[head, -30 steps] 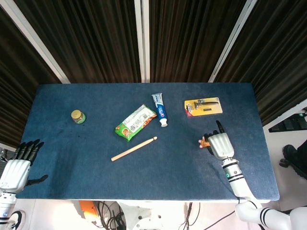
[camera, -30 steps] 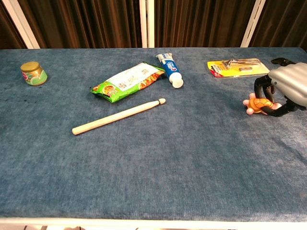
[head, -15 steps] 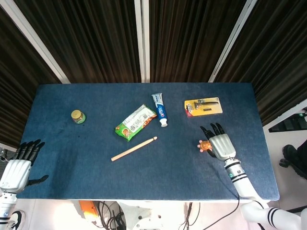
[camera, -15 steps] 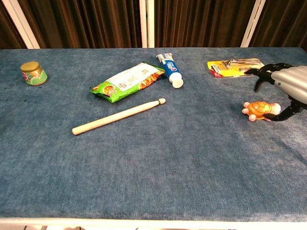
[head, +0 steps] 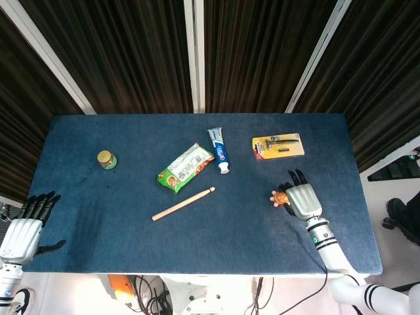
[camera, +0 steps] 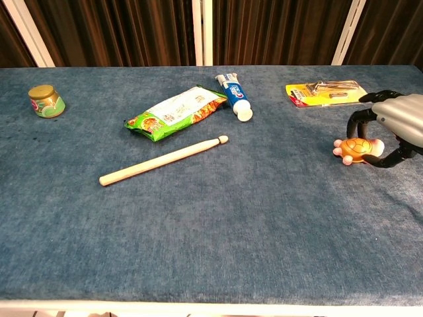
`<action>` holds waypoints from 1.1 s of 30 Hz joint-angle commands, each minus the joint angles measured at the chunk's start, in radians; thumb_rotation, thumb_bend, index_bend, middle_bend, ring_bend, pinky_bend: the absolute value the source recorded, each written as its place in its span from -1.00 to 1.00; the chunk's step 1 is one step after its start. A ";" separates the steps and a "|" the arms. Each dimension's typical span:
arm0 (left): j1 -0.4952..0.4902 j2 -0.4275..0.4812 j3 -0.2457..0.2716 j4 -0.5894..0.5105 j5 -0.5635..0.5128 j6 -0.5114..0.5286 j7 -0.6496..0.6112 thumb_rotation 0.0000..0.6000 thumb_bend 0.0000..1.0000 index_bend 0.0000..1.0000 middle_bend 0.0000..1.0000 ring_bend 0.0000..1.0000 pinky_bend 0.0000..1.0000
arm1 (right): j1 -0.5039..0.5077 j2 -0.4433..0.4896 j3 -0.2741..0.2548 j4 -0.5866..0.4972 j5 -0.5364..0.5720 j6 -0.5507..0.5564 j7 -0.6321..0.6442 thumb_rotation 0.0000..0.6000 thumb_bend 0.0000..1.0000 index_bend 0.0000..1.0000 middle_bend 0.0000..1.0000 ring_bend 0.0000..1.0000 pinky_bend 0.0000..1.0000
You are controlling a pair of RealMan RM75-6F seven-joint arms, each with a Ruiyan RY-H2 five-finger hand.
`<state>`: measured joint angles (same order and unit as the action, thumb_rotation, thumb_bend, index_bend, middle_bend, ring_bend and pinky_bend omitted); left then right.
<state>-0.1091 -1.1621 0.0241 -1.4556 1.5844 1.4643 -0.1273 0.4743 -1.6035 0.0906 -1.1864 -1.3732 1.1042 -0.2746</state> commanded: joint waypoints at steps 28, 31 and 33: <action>-0.002 0.006 -0.003 -0.005 0.004 0.007 -0.006 1.00 -1.00 -0.87 -1.00 -1.00 -1.00 | -0.007 0.111 0.018 -0.115 0.004 0.007 0.064 1.00 -1.00 -1.00 -1.00 -1.00 -1.00; -0.004 0.007 -0.003 -0.007 0.002 0.003 -0.006 1.00 -1.00 -0.87 -1.00 -1.00 -1.00 | -0.027 0.189 0.022 -0.205 0.014 0.027 0.054 1.00 -1.00 -1.00 -1.00 -1.00 -1.00; -0.005 0.007 -0.005 -0.010 0.002 0.004 -0.004 1.00 -1.00 -0.87 -1.00 -1.00 -1.00 | -0.050 0.233 0.017 -0.258 0.013 0.055 0.050 1.00 -1.00 -1.00 -1.00 -1.00 -1.00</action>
<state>-0.1135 -1.1551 0.0197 -1.4656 1.5860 1.4681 -0.1320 0.4505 -1.4310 0.1069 -1.3784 -1.3689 1.1330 -0.2195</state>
